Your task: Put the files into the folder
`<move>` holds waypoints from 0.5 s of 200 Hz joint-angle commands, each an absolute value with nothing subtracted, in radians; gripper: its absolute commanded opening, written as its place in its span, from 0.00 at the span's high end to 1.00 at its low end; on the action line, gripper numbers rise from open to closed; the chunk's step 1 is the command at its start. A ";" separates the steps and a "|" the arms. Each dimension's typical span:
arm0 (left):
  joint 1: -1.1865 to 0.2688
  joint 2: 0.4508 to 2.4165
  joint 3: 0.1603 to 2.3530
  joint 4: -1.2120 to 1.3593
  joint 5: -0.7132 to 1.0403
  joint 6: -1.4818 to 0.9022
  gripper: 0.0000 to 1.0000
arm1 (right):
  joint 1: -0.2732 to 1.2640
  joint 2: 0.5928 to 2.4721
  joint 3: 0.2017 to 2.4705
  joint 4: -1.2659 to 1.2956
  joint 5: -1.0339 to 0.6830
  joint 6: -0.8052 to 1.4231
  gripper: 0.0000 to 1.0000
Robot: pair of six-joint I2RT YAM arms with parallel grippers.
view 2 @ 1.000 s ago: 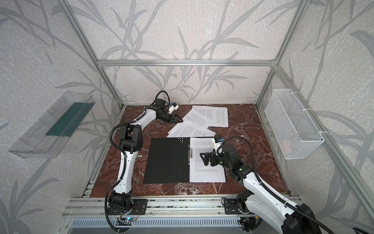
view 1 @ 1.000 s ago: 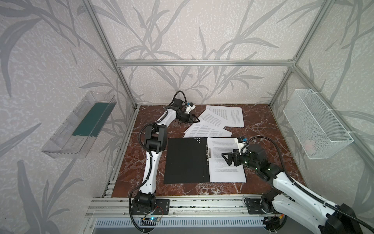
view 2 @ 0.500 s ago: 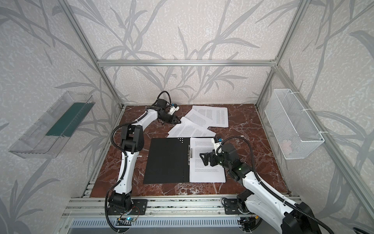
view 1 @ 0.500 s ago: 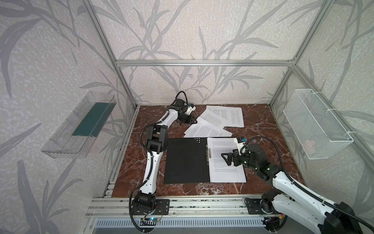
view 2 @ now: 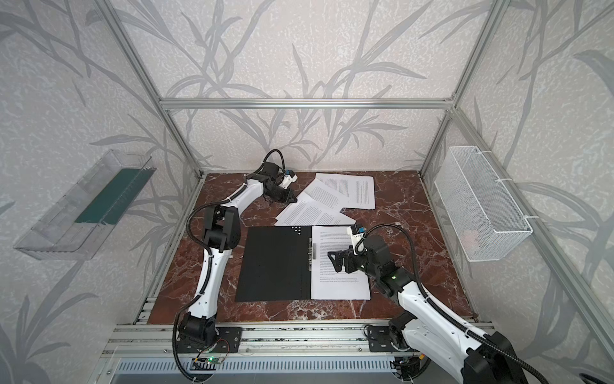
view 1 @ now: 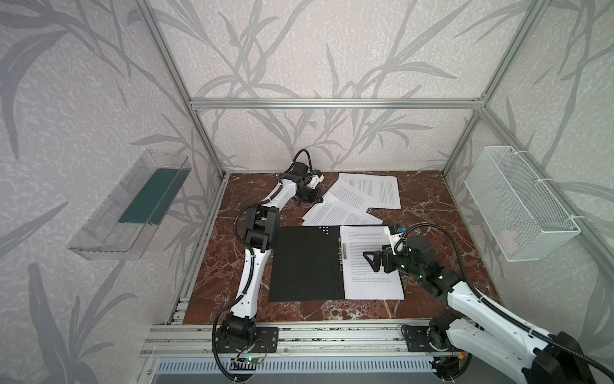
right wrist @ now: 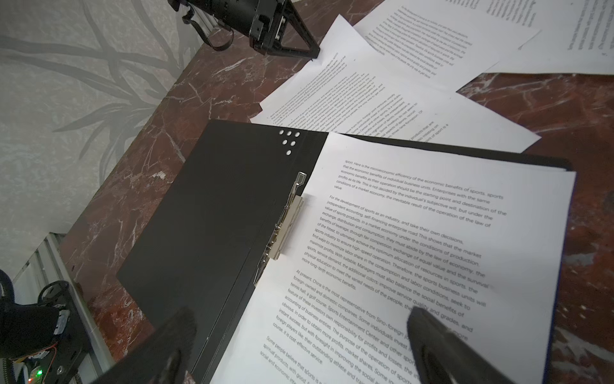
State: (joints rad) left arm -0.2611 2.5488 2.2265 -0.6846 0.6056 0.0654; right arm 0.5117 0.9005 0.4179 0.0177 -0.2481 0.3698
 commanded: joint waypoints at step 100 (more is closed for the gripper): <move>-0.273 2.369 2.151 -0.524 0.495 -0.061 1.00 | 0.514 0.876 0.445 0.017 -0.236 0.349 0.00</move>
State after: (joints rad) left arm -0.2710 2.4584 2.1498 -0.5903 0.4389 -0.0486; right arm 0.5117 0.8959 0.4179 0.0174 -0.2443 0.3676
